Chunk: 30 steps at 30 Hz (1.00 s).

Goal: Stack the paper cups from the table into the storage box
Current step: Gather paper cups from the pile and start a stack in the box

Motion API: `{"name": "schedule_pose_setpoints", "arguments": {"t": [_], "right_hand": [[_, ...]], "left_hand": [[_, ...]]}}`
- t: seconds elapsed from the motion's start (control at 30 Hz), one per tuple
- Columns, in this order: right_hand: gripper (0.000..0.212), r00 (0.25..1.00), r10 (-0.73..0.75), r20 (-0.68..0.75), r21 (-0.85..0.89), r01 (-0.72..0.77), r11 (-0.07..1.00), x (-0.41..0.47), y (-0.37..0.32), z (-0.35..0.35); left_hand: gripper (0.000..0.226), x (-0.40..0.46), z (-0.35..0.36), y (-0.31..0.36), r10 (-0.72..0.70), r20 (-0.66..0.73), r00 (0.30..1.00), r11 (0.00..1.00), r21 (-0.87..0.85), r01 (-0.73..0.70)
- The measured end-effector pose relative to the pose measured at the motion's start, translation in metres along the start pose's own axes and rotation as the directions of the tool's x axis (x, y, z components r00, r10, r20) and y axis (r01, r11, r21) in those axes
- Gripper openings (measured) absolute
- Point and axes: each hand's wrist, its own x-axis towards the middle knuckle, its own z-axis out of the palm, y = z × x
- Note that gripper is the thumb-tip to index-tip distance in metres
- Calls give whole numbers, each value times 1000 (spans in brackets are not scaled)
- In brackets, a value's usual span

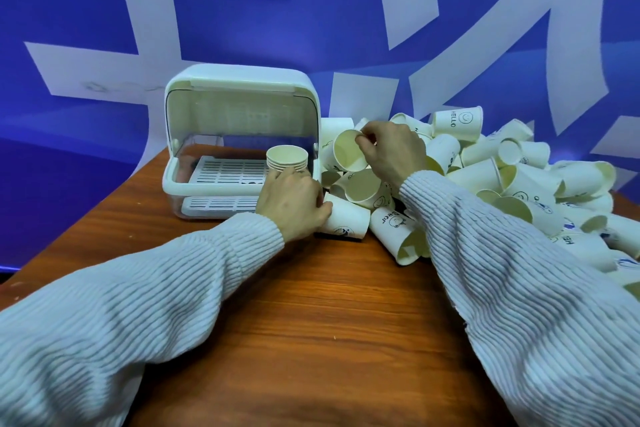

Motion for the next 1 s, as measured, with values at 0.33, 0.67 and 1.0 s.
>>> {"name": "schedule_pose_setpoints", "arguments": {"t": [0.33,0.67,1.0], "right_hand": [[31,976,186,-111,414,-125,902,10,-13,-16],[21,972,116,-206,660,51,750,13,-56,-14],[15,999,25,-48,434,-2,901,17,-89,16]], "left_hand": [[34,-3,-46,-17,-206,-186,961,777,-628,45],[11,8,-80,-93,-503,-441,743,729,-678,91],[18,6,-73,-100,-397,-498,771,821,-569,55]]}}
